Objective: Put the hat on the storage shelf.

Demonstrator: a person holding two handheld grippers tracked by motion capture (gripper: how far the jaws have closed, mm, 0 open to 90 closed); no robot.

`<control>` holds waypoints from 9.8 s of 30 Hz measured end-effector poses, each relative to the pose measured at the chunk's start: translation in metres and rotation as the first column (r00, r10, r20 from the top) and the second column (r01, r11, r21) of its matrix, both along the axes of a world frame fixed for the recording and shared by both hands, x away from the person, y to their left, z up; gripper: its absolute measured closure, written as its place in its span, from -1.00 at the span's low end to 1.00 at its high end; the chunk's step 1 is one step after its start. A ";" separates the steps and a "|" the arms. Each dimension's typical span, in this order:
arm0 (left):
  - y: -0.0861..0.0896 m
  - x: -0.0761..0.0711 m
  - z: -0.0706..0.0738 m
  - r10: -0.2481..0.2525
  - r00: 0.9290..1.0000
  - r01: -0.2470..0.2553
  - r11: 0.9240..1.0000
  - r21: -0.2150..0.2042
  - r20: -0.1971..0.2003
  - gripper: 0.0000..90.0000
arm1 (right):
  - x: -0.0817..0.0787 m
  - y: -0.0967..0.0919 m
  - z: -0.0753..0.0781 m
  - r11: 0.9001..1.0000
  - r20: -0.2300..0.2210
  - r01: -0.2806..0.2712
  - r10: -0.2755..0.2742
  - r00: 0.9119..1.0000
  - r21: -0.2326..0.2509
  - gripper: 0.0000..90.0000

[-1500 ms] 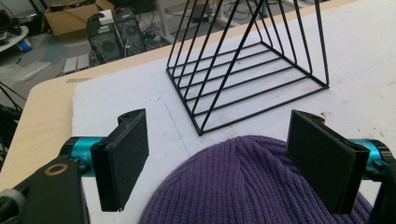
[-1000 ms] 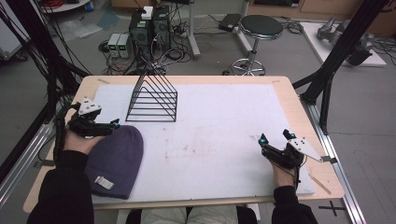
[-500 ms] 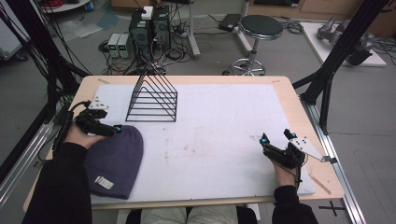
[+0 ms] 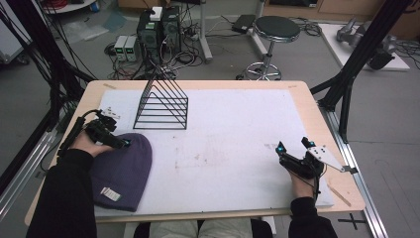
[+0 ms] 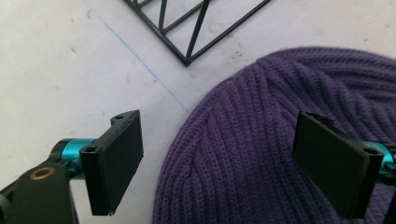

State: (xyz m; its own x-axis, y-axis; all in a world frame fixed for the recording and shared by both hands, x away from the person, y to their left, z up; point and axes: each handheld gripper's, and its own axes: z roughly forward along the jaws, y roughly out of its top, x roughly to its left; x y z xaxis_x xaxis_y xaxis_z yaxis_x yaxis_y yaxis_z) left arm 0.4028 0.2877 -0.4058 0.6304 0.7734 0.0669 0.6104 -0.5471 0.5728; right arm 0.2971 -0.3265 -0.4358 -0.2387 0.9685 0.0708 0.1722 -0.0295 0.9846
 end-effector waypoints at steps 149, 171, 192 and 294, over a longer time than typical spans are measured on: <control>-0.109 -0.067 0.155 0.071 0.706 0.427 0.751 -0.503 0.705 0.71 | 0.048 0.190 0.062 0.683 -0.014 -0.730 0.730 0.683 0.024 0.82; -0.065 -0.003 0.211 0.124 0.656 0.376 0.802 -0.465 0.744 0.71 | 0.103 0.244 0.135 0.783 0.047 -0.598 0.613 0.789 -0.170 0.85; -0.068 0.048 0.236 0.162 0.567 0.310 0.867 -0.390 0.808 0.69 | 0.146 0.265 0.149 0.873 0.121 -0.464 0.483 0.867 -0.152 0.85; -0.043 0.017 0.093 0.225 0.769 0.154 0.843 -0.515 0.598 -0.39 | 0.149 0.182 0.092 0.935 -0.264 -0.317 0.269 0.926 -0.158 -0.72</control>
